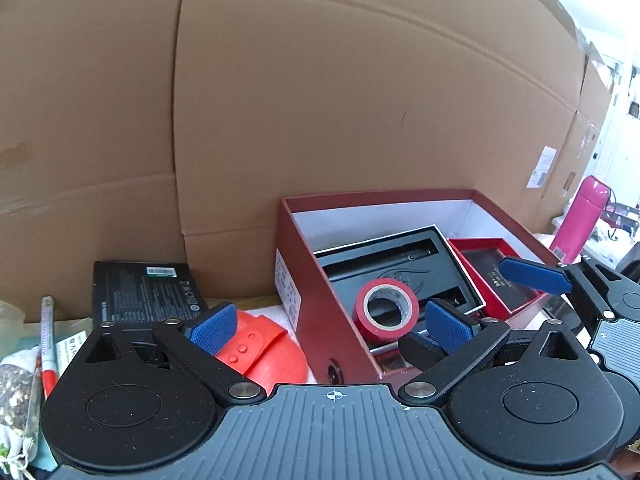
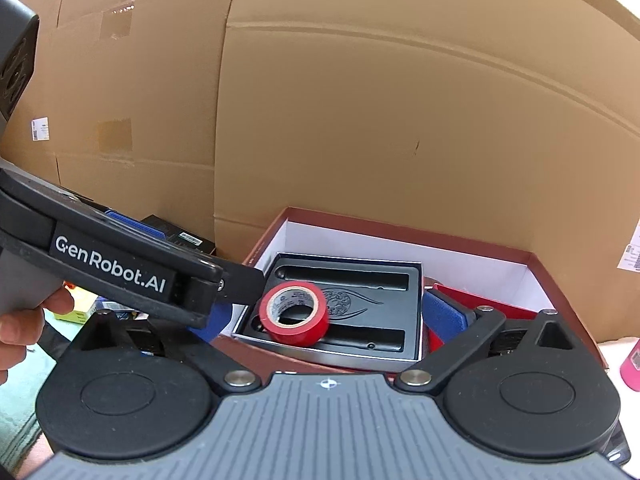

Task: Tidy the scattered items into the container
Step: 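Move the left gripper back to the yellow medicine box, then close the left gripper on the yellow medicine box, then lift the yellow medicine box with the left gripper toward the maroon box, then lower the yellow box into the red tray and open the left gripper, then move the left gripper back over the towel toward the markers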

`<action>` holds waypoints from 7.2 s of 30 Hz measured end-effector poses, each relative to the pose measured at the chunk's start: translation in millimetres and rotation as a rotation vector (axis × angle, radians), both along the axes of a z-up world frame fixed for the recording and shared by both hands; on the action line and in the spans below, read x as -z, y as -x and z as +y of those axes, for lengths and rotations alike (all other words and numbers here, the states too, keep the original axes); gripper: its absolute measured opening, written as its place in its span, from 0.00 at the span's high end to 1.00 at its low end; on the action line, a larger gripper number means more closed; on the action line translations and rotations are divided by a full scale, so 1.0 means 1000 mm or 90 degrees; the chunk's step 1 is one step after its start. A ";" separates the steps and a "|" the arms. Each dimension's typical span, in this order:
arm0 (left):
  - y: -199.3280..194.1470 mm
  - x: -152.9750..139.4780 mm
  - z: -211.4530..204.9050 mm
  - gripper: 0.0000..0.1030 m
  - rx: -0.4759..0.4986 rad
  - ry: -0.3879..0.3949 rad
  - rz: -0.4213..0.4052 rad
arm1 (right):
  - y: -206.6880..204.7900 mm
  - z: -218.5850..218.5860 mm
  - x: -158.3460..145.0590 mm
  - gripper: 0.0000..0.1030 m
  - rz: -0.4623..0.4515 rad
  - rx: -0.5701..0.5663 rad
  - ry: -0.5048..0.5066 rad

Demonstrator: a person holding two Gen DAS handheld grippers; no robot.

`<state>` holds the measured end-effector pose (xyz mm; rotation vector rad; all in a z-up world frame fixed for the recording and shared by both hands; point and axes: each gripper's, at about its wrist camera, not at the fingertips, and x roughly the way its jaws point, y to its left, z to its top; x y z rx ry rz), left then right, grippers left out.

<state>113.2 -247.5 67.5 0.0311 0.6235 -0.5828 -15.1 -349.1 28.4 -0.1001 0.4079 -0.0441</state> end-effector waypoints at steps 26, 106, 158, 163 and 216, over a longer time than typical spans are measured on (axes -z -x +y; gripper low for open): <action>0.074 0.009 0.120 0.00 -0.096 0.046 0.030 | 0.042 0.107 -0.001 0.00 -0.008 -0.116 0.015; 0.111 0.085 0.175 0.26 -0.042 -0.020 0.182 | 0.058 0.189 0.072 0.37 0.223 -0.305 -0.023; 0.081 -0.008 0.074 0.37 0.056 0.043 0.046 | 0.062 0.116 0.002 0.23 0.038 -0.149 -0.036; 0.073 -0.032 0.016 0.38 0.112 0.045 0.003 | 0.062 0.072 -0.020 0.23 -0.001 -0.088 -0.018; 0.032 -0.023 -0.123 0.00 0.178 0.007 -0.035 | 0.015 -0.082 -0.020 0.01 -0.014 0.055 0.024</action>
